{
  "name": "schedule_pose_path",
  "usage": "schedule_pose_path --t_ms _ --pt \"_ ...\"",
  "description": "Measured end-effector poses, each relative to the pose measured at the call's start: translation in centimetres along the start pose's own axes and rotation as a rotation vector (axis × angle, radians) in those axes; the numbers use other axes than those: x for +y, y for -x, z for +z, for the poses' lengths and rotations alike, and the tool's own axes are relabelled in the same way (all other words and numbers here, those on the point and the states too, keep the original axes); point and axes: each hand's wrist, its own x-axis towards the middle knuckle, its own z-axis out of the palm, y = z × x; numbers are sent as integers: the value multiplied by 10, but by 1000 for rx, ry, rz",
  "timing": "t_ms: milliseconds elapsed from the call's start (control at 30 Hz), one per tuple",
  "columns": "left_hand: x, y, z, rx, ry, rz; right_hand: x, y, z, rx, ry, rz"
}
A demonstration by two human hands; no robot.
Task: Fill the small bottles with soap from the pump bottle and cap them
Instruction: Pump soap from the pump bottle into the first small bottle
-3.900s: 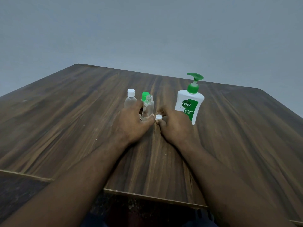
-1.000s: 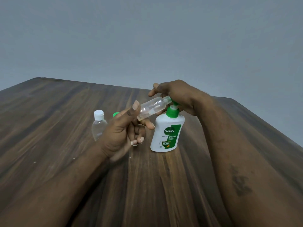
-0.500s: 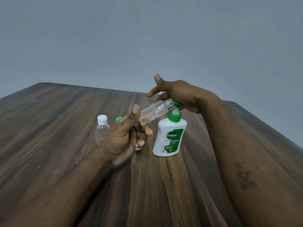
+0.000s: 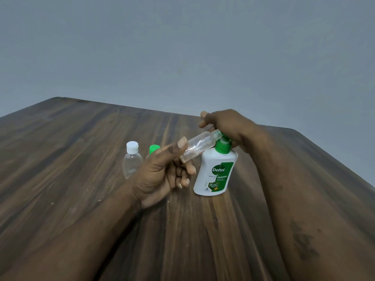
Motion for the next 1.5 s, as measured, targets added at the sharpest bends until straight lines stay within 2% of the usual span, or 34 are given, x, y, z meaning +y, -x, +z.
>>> schedule_pose_path --t_ms 133,533,733,900,1100,1200,1300,1400,1500 --pt "-4 -1 -7 75 61 -34 4 2 3 7 2 23" --pt "-1 4 6 35 91 -71 -29 13 -18 196 299 -69" --pt "2 4 3 96 113 -65 -16 11 0 40 431 56" --pt "4 9 5 96 104 -66 -24 15 1 62 553 46" --pt "7 6 6 77 115 -38 -31 9 -11 225 477 -24" --pt "5 6 8 95 121 -42 -36 13 -11 211 412 -52" --pt "6 7 9 123 112 -52 -30 17 -4 141 526 -44" --pt "8 8 9 150 102 -63 -27 16 0 75 486 54" --pt "9 8 7 146 93 -66 -28 17 3 101 516 20"
